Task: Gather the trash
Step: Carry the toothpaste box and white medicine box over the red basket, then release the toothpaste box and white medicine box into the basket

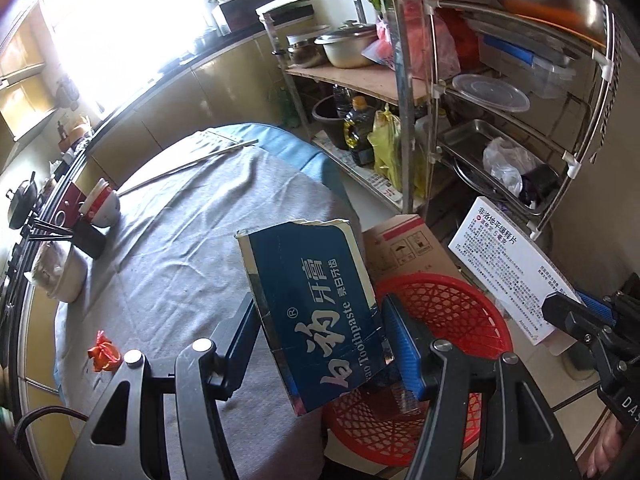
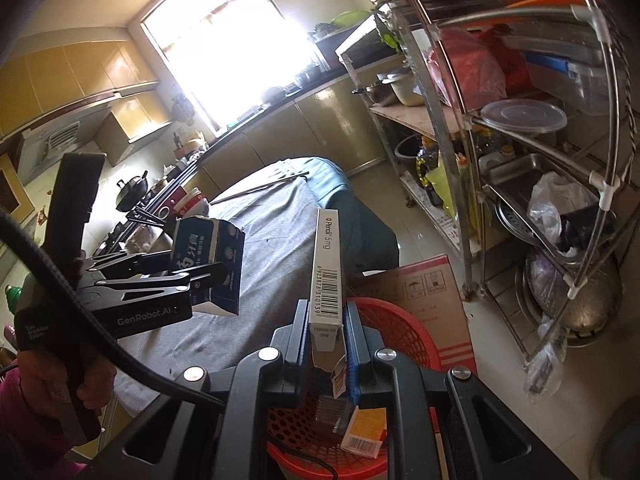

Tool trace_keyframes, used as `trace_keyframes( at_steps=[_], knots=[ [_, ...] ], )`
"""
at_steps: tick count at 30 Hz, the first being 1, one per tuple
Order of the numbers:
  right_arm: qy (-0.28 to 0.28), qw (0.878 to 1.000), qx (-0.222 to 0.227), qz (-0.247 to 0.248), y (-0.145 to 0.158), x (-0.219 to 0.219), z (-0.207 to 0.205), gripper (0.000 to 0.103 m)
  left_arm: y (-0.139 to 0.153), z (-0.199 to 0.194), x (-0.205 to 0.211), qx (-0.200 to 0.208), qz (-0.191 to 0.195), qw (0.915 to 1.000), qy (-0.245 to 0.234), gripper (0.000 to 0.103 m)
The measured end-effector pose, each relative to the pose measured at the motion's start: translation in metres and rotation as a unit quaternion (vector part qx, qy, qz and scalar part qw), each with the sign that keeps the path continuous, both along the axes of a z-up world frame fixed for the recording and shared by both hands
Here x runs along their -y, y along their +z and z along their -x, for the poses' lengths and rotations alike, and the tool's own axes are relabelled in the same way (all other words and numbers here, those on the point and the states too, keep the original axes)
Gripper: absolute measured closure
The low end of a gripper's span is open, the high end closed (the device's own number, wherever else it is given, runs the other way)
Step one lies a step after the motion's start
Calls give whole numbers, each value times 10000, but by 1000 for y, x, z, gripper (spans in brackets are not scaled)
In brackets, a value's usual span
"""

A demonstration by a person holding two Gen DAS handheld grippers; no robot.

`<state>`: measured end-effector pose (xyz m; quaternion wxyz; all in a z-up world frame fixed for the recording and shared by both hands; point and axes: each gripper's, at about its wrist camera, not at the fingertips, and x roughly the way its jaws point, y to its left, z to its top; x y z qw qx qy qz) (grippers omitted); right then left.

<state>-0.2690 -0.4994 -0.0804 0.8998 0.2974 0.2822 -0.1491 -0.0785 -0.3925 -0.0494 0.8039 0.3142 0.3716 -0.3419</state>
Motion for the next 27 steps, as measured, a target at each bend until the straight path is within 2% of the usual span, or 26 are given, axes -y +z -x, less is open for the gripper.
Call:
trace_keyframes(
  at_steps=[14,27],
  knots=[
    [-56,9997,-124,-220,-13,9,4,86,-21,11,15,-198,-255,9993,-164,40],
    [-1,9978,-378,-552,-37,15,-4,86,-45,10,16,-605,-473,9969,-171,39]
  ],
)
